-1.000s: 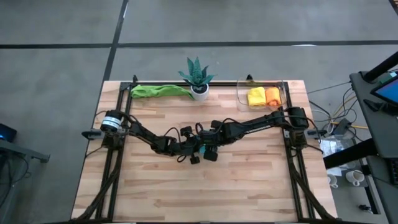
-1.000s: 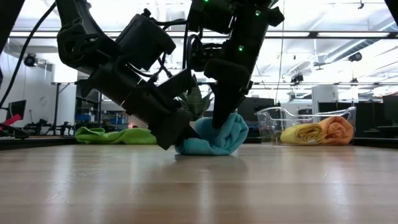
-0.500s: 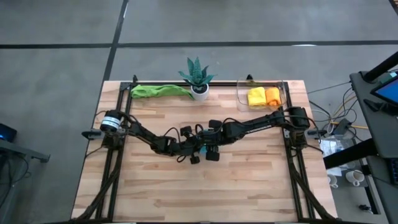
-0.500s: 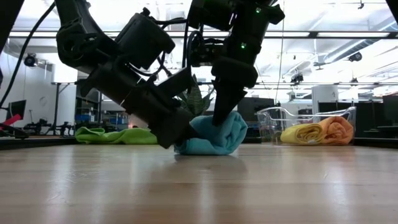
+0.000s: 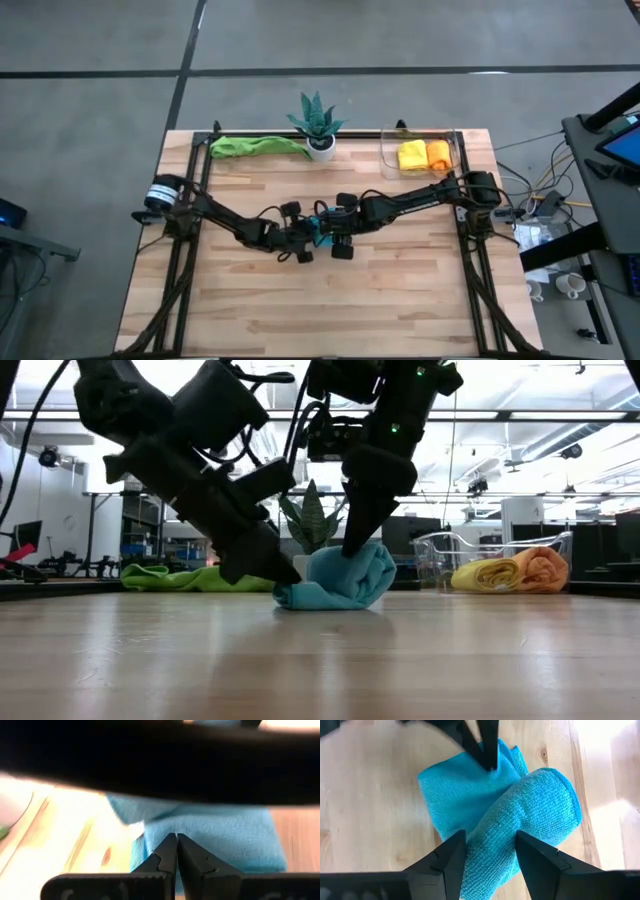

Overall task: Roll microfiber towels into tight, uniform cylinder then place into a basket
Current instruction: Roll the blue microfiber cloth

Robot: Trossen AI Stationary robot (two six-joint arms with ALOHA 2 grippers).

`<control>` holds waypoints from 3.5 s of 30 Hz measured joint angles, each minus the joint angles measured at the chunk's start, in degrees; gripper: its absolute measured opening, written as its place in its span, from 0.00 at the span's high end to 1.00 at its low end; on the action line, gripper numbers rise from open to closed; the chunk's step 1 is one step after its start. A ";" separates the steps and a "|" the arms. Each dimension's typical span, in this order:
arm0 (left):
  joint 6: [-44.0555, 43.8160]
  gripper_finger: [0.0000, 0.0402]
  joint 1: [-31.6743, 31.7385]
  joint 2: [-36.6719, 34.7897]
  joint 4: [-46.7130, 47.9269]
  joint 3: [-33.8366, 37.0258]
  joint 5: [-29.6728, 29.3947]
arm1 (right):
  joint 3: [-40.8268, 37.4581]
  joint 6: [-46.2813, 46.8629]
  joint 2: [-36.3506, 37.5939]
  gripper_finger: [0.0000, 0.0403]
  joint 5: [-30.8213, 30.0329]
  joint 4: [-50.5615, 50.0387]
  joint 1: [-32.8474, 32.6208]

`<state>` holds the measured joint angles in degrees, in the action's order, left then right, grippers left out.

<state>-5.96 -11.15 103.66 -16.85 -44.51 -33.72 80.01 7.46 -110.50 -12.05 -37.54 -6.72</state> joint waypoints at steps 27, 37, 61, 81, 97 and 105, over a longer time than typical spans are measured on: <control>1.96 1.00 -2.53 -3.32 2.54 0.13 -13.77 | -5.90 -3.02 -0.17 0.59 6.43 15.69 0.32; 16.12 1.00 -1.12 -3.36 -19.05 5.15 -5.79 | -6.32 -3.73 -0.17 0.59 6.41 17.27 0.32; 9.56 1.00 6.18 3.97 -28.61 8.17 7.62 | -6.34 -2.99 1.03 0.59 5.99 16.63 0.24; 11.44 1.00 5.94 4.98 -29.26 7.90 7.47 | -38.52 19.81 16.82 0.59 -3.23 62.27 4.22; 12.41 1.00 5.89 4.97 -29.55 8.04 7.73 | -38.58 24.82 0.37 0.84 -3.07 78.58 -1.43; 14.48 1.00 5.83 4.97 -29.26 8.04 7.87 | -37.17 23.63 -4.12 0.98 -3.25 80.59 -4.13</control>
<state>8.52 -5.32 108.63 -46.11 -36.47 -25.85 42.84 31.10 -114.62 -15.31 43.05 -10.85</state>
